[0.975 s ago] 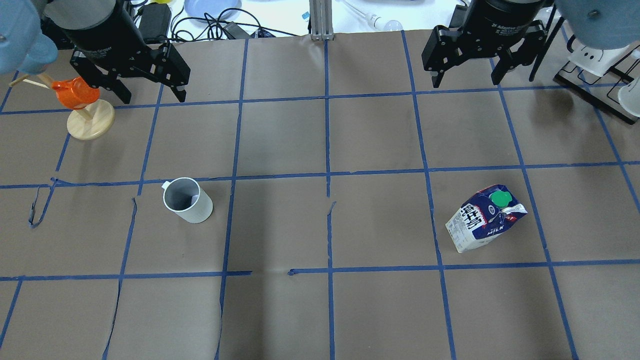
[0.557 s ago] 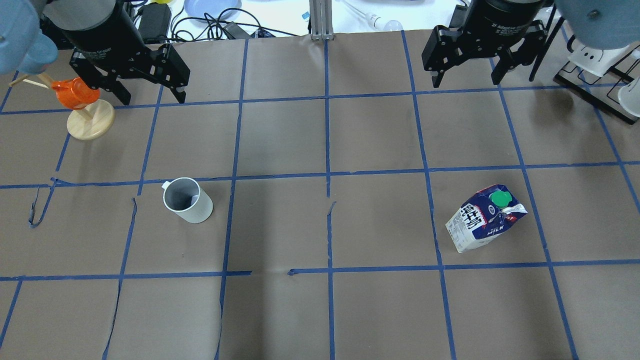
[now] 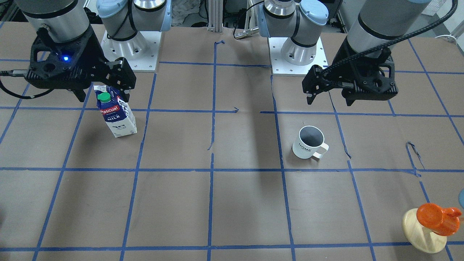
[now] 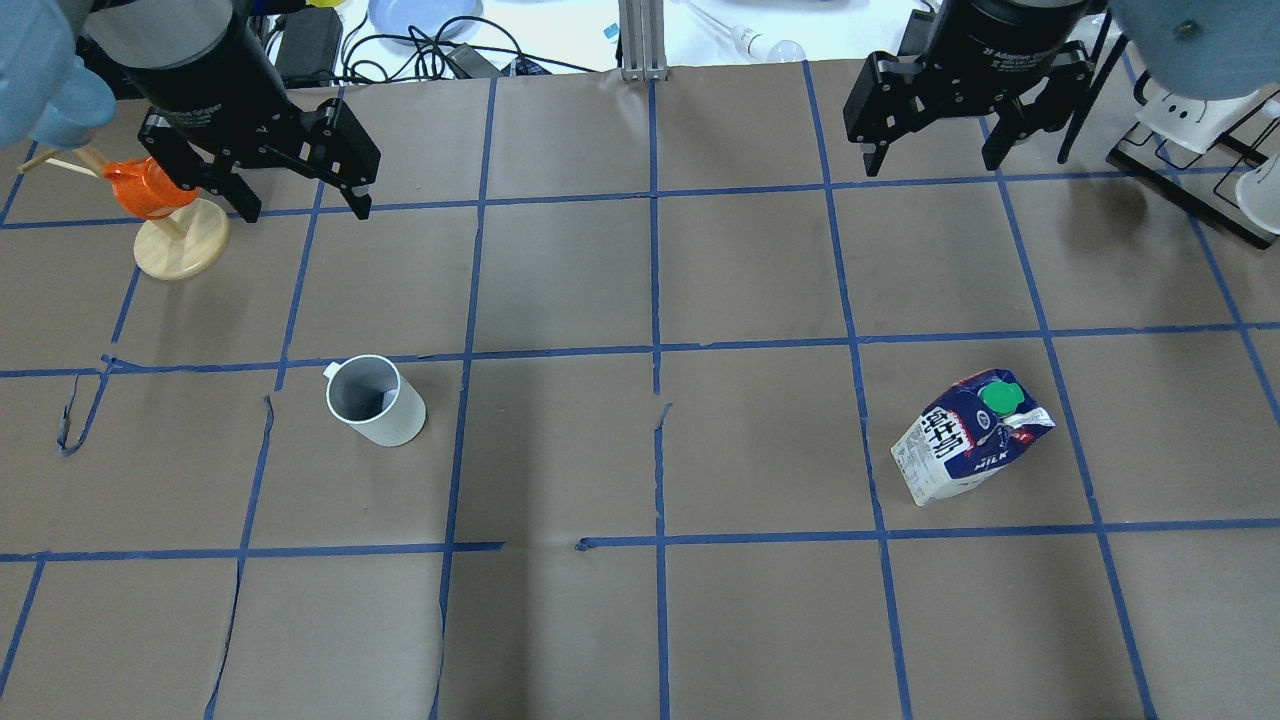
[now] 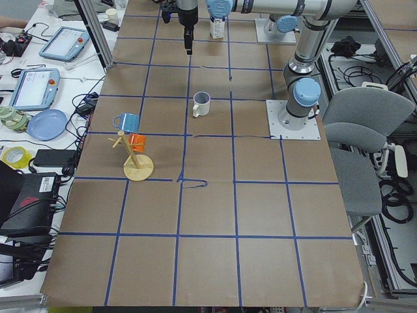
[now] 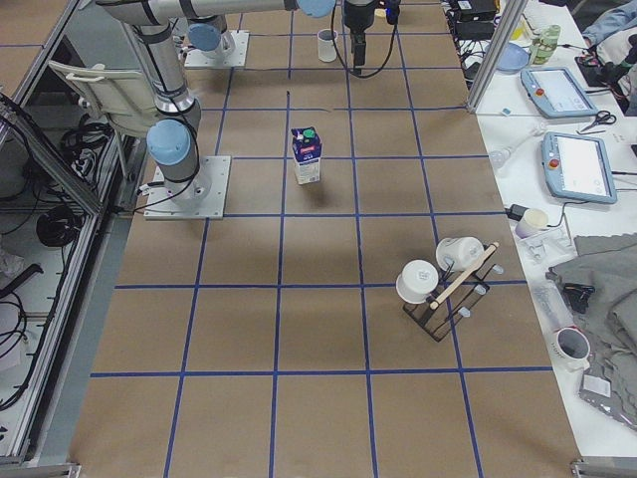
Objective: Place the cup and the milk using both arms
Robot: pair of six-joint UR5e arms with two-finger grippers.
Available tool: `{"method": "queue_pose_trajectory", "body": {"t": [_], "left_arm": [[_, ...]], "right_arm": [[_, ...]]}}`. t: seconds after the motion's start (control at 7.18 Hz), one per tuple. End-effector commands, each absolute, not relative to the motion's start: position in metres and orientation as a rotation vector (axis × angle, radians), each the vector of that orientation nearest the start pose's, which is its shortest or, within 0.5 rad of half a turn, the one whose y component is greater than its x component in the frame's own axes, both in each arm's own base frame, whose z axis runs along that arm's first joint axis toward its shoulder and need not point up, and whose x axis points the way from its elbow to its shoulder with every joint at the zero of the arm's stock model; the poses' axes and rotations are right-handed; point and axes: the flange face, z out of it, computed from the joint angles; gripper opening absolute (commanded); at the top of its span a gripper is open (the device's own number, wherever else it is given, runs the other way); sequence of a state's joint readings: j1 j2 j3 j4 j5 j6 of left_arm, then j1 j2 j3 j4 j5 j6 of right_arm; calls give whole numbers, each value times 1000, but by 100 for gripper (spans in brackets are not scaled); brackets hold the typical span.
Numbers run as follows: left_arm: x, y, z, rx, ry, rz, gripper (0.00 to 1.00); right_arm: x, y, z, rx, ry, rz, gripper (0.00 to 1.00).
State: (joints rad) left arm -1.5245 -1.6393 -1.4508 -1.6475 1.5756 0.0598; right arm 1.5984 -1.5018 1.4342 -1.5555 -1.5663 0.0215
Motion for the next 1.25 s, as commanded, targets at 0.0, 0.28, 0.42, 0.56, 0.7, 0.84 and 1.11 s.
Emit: {"method": "queue_pose_trajectory", "body": {"t": [0.0, 0.28, 0.42, 0.56, 0.7, 0.84, 1.11], "left_arm": [[-108, -523, 505, 19, 3137, 44, 100], [-108, -523, 505, 19, 3137, 46, 100], [-109, -523, 504, 22, 3138, 48, 100], [-109, -522, 499, 22, 3138, 60, 100], [-109, -522, 497, 22, 3138, 65, 100], [-109, -523, 495, 22, 3138, 70, 100], [-103, -525, 487, 5, 3142, 82, 100]], "right_arm": [[148, -521, 518, -12, 3136, -79, 100], [148, -521, 518, -12, 3136, -79, 100], [148, -522, 517, -15, 3136, -79, 100], [148, -521, 518, -12, 3136, -79, 100], [148, -521, 518, -12, 3136, -79, 100], [148, -522, 517, -12, 3136, -79, 100], [148, -522, 516, -15, 3137, -74, 100]]}}
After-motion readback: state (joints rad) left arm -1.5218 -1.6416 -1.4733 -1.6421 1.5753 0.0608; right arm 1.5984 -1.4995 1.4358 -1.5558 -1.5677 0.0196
